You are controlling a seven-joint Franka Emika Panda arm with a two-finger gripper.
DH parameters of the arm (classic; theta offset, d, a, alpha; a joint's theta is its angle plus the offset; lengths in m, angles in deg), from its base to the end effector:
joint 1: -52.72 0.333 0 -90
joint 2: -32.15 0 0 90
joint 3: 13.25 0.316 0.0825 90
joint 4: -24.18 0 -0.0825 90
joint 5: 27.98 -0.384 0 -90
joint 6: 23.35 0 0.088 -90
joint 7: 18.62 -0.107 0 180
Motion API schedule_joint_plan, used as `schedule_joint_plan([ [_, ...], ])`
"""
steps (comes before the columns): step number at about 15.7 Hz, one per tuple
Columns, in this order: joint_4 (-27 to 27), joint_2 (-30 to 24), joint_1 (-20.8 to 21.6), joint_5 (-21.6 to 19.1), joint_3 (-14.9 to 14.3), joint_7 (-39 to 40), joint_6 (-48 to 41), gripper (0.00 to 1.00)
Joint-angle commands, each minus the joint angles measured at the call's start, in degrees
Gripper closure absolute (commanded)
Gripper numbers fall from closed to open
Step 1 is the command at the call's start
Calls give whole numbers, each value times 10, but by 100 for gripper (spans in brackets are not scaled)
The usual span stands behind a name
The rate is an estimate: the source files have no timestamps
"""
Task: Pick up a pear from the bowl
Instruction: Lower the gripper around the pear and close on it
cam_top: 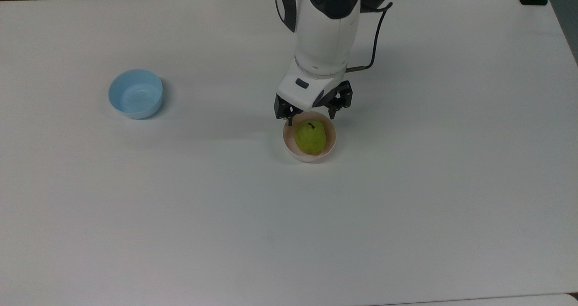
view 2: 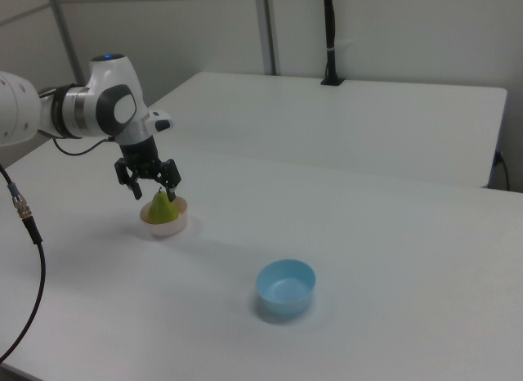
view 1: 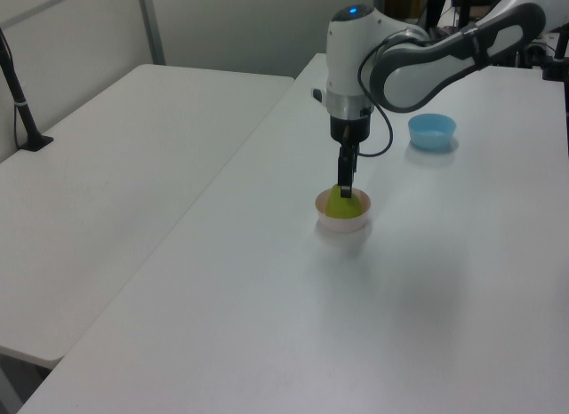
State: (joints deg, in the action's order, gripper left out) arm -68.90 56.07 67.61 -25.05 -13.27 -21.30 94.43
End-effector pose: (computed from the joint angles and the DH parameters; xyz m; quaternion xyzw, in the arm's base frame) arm 0.6508 0.1700 0.3819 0.9927 0.1179 0.0102 0.0215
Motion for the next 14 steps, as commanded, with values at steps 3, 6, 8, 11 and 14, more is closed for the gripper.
schedule_joint_plan([
  [3, -3, 17, 9, 25, -6, 0, 14, 9],
  [6, -7, 25, 9, 31, -6, 0, 36, 11],
  [8, -7, 31, 9, 31, -7, 0, 37, 11],
  [11, -7, 36, 10, 32, -7, 0, 43, 12],
  [14, -7, 37, 10, 32, -6, 0, 47, 23],
])
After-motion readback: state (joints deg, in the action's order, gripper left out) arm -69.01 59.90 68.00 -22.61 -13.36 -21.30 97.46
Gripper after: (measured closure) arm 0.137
